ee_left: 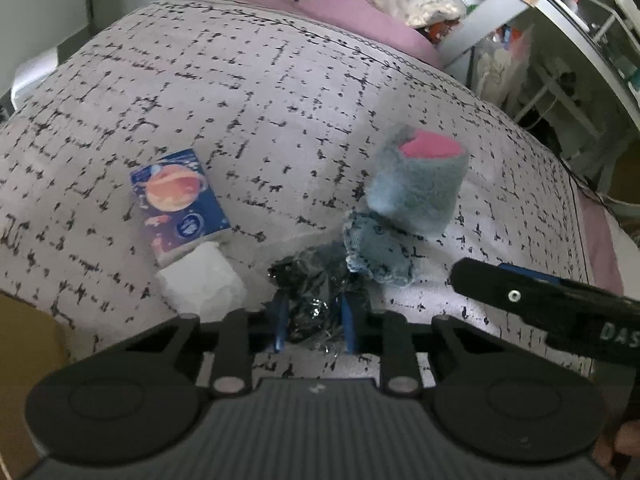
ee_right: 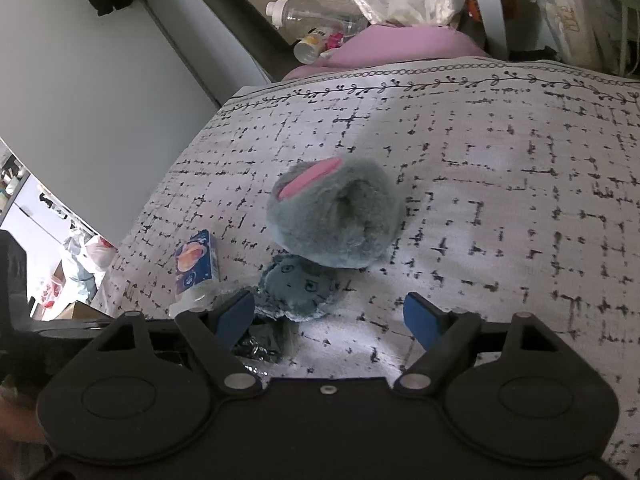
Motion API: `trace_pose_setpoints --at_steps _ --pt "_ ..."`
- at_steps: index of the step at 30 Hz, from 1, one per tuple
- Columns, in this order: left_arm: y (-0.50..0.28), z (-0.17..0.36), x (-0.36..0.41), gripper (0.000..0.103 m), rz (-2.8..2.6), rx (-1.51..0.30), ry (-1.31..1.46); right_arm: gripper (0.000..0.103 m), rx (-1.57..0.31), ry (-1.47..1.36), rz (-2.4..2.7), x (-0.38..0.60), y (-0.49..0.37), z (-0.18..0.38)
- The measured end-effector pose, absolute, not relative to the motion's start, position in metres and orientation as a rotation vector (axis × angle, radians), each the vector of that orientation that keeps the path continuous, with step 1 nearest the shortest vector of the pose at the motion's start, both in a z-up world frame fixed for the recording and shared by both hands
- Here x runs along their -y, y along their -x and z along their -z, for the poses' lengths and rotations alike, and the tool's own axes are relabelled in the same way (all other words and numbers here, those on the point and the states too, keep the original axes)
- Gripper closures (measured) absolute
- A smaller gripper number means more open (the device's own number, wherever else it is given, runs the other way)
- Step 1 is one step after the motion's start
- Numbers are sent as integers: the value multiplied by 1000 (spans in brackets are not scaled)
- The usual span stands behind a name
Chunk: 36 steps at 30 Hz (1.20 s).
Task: Organize soft objects
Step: 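Grasp the black plastic bag with the left gripper while the right gripper grasps the blue-grey fabric, then lift both held items and carry them over the cardboard box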
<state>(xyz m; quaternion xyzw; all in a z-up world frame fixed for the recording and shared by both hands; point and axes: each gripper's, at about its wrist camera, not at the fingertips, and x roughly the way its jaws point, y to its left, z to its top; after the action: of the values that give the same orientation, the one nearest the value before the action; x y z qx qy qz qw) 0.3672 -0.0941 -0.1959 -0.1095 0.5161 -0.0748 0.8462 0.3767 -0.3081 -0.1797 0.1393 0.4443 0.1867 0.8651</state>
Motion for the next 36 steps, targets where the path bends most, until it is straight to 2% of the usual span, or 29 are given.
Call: trace_pose_setpoints --at_steps 17,31,32,34,36 --pt "-339 170 65 79 55 -1016 308 22 -923 -287 -428 270 -389 198" --pt "-339 169 50 79 7 -981 352 25 -911 -210 -375 244 -398 217" --pt "-340 170 50 79 6 -983 356 28 -904 -201 -361 243 -399 217" --pt "-339 170 49 79 6 -984 360 40 -891 -162 -324 240 -400 219" --pt "-337 170 49 79 3 -985 355 64 -882 -130 -287 240 -398 219"
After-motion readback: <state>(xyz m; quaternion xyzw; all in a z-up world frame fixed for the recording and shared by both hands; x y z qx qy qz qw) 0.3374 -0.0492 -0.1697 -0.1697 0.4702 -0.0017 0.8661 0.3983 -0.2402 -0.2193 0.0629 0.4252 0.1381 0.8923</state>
